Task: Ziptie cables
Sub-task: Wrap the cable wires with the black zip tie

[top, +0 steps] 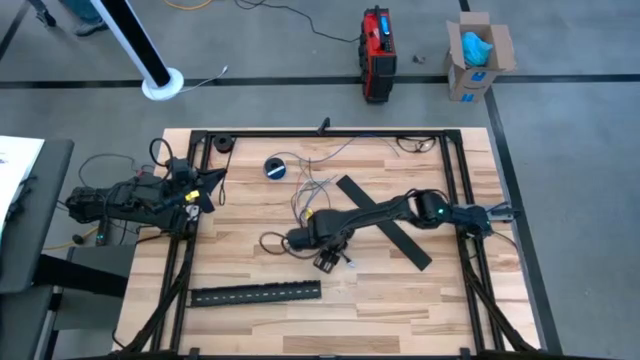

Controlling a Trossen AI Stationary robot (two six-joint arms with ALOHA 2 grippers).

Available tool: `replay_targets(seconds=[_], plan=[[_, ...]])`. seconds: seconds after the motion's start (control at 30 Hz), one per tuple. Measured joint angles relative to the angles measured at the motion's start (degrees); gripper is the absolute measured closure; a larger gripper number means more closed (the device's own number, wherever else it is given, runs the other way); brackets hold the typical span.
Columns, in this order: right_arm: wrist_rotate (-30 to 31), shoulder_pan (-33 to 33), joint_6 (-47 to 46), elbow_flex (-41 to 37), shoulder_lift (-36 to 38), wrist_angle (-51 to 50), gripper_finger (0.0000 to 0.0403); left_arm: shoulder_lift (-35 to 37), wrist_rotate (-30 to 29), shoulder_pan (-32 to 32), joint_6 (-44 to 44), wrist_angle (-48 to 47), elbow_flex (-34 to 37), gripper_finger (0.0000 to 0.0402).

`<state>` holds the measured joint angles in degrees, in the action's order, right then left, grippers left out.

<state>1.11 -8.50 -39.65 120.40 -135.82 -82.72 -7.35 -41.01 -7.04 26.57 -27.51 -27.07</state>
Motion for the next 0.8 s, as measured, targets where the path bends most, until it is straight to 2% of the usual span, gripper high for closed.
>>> replay_targets(seconds=[0.07, 0.17, 0.33, 0.57, 0.8], plan=[[3.57, 0.43, -0.26, 0.1, 2.05, -0.75, 0.0148, 0.02, 0.0, 0.02, 0.47, 0.09, 0.0, 0.0402], [3.91, 1.82, -0.86, -0.69, 1.99, 0.74, 0.0148, 0.0, 0.0, 0.01, 1.2, 0.82, 0.0, 0.0402], [-1.28, 1.26, -2.13, -7.23, 1.92, 10.52, 0.0148, -0.01, -0.01, 0.02, 1.35, 1.51, -0.02, 0.0402], [-1.73, -1.53, -3.72, -14.65, 5.95, 14.46, 0.0148, -0.01, -0.59, 0.02, 1.35, 1.49, -0.04, 0.0402], [-6.98, -1.78, -8.38, -24.61, 9.28, 27.39, 0.0148, 0.01, -0.99, 0.0, 1.99, 1.49, -0.04, 0.0402]])
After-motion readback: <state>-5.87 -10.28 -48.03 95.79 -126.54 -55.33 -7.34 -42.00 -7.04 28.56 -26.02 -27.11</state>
